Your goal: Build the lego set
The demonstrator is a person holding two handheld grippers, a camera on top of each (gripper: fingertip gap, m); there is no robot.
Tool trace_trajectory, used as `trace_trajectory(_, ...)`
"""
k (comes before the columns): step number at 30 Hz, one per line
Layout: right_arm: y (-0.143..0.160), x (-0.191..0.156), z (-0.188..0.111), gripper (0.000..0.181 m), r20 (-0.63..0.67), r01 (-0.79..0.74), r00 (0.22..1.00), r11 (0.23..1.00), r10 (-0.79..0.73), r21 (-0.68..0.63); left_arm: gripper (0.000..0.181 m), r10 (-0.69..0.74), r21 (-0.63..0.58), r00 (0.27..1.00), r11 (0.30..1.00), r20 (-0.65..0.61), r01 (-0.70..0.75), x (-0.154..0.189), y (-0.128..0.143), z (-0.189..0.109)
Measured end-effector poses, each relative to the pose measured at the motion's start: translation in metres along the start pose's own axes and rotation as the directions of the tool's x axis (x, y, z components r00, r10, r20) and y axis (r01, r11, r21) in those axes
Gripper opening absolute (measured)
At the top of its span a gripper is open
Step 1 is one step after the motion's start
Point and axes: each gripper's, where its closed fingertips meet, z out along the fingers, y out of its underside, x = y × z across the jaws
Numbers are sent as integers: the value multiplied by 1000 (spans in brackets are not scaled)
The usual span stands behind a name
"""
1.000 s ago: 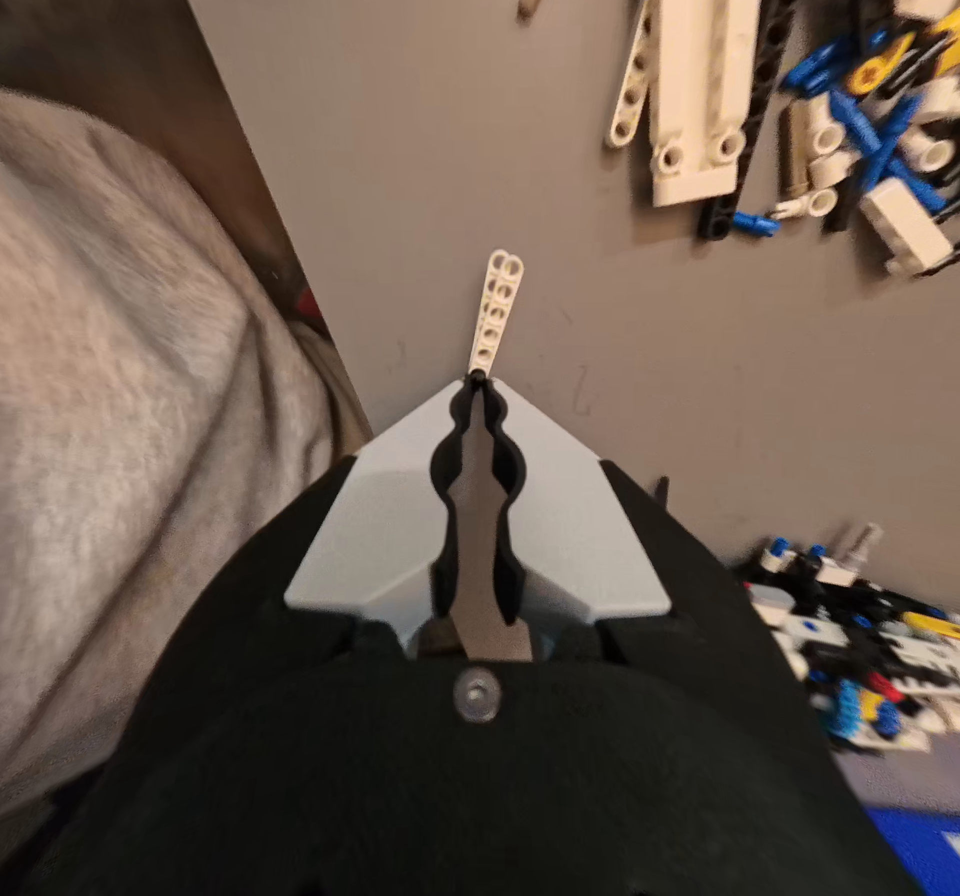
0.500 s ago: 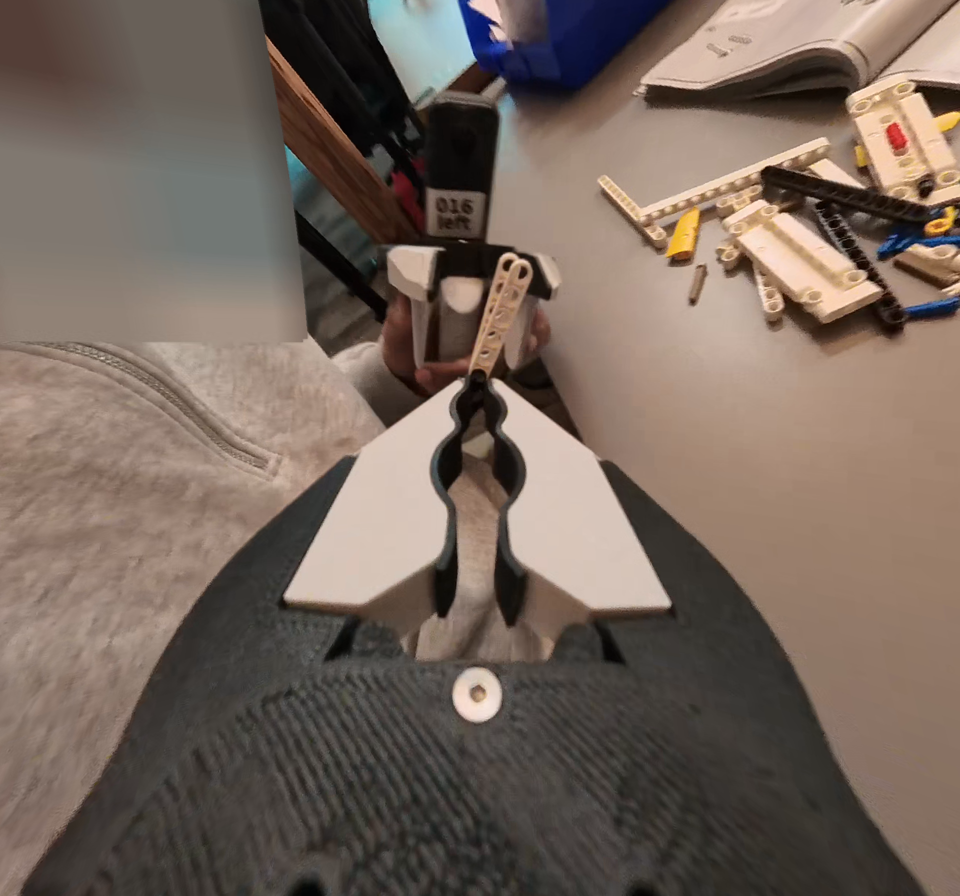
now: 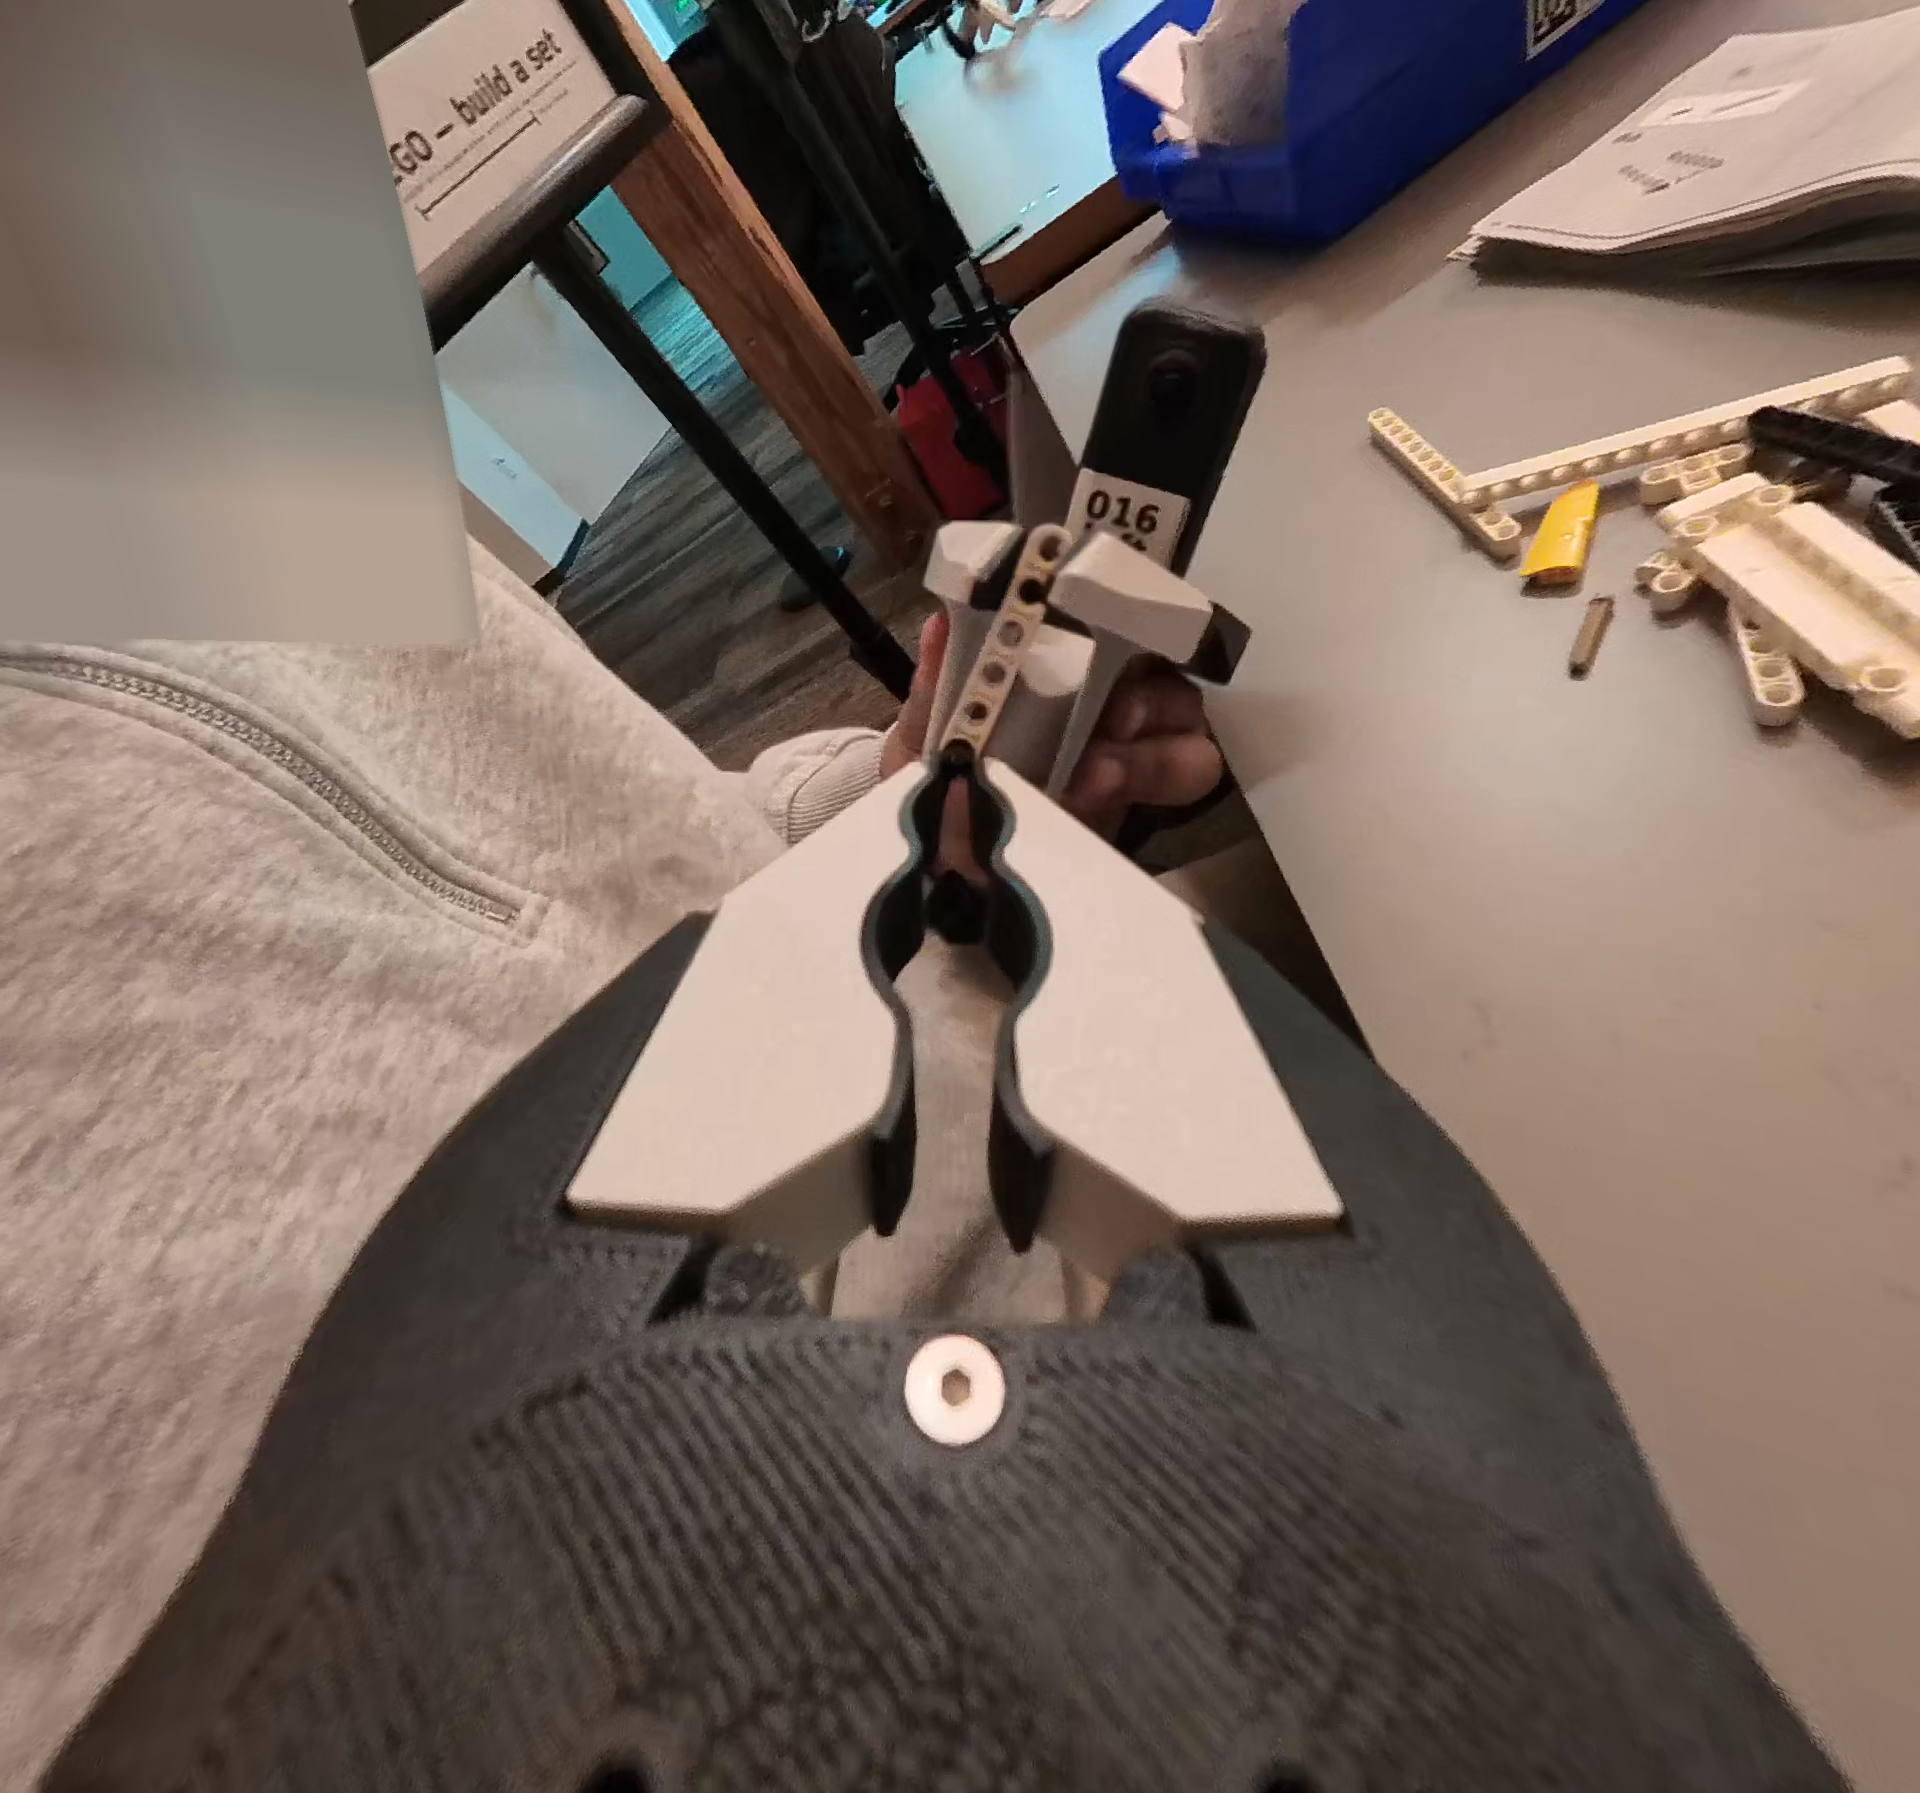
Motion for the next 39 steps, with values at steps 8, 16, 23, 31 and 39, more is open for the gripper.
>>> trace_trajectory(8, 1, 6, 4, 1, -57, 20, 998, 999, -22, -33, 21, 1, 31, 1000, 1000, 16, -1, -1, -7, -6)
trace_trajectory(16, 7, 22, -1, 1, -174, 104, 977, 987, -125, -124, 15, 20, 25, 993, 999, 112, -23, -15, -11, -16)
trace_trajectory(23, 10, 24, -4, 2, -211, 174, 955, 969, -209, -174, 7, 63, -5, 988, 998, 140, -63, -16, -7, -14)
trace_trajectory(31, 10, 25, -4, 2, -238, 226, 932, 951, -275, -212, 6, 105, -45, 979, 994, 172, -99, -18, -2, -11)
trace_trajectory(39, 9, 25, -5, 2, -237, 222, 934, 953, -269, -206, 5, 133, -54, 976, 991, 175, -126, -16, -3, -11)
